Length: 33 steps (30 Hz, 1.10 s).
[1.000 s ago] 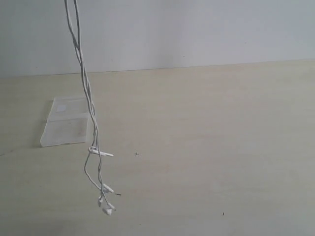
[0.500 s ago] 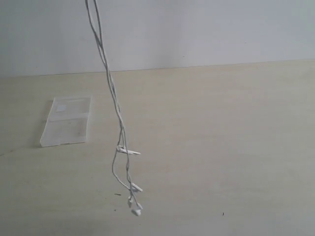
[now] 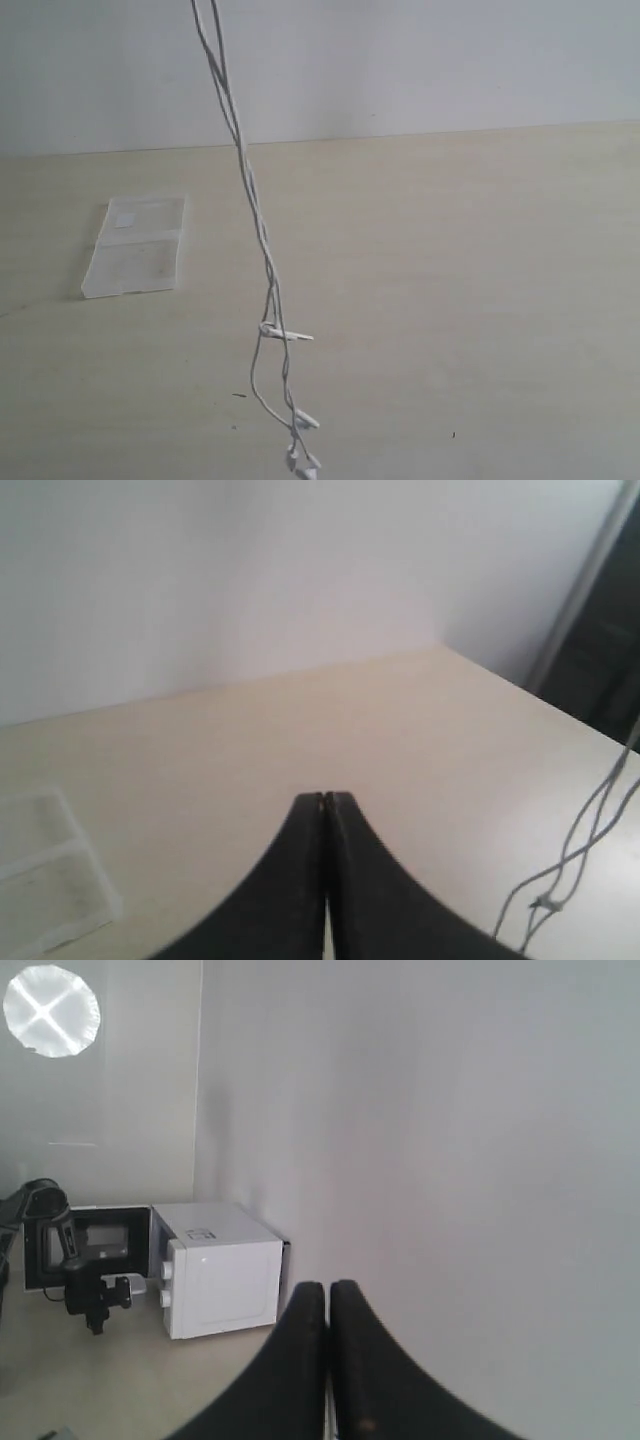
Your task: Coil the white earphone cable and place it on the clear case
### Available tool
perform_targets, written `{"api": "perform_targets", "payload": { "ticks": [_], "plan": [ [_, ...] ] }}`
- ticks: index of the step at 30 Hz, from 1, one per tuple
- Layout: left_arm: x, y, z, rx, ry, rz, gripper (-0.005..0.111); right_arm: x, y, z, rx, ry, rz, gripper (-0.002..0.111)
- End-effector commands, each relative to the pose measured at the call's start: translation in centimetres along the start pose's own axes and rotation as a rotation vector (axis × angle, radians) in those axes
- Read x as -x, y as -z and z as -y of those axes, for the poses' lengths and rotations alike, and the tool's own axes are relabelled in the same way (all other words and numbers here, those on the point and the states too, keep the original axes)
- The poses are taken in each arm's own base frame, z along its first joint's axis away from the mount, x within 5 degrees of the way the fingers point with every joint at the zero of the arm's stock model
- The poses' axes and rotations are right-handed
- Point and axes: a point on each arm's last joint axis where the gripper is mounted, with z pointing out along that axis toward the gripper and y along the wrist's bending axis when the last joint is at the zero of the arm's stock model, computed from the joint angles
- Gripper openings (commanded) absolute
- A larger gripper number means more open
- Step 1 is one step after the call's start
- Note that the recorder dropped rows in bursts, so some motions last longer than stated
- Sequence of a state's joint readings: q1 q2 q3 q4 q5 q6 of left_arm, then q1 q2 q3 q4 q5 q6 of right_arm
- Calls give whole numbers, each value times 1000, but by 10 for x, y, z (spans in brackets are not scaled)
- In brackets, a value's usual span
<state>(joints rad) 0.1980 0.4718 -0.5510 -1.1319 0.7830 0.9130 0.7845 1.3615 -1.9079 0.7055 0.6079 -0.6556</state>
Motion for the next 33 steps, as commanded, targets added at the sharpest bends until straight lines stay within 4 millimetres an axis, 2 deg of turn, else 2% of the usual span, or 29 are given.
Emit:
{"api": "perform_targets", "payload": {
  "ticks": [1,5,7,9,23,33],
  "plan": [
    [20,-27,-9,-141,23,-19,9,0,-7,1,19,-78,44,0],
    [25,-45,-11,-317,18,-73,36,-6,-17,3,36,-74,37,0],
    [21,-50,-10,-412,1,-101,46,-9,-20,4,35,-77,31,0],
    [18,-55,-11,-483,-18,-125,51,-11,-22,5,35,-83,28,0],
    [17,-66,-17,-534,-206,-51,53,-9,-26,9,11,-123,80,0],
    [10,-87,-16,-584,-188,-64,53,-8,-26,9,17,-121,93,0]
  ]
}}
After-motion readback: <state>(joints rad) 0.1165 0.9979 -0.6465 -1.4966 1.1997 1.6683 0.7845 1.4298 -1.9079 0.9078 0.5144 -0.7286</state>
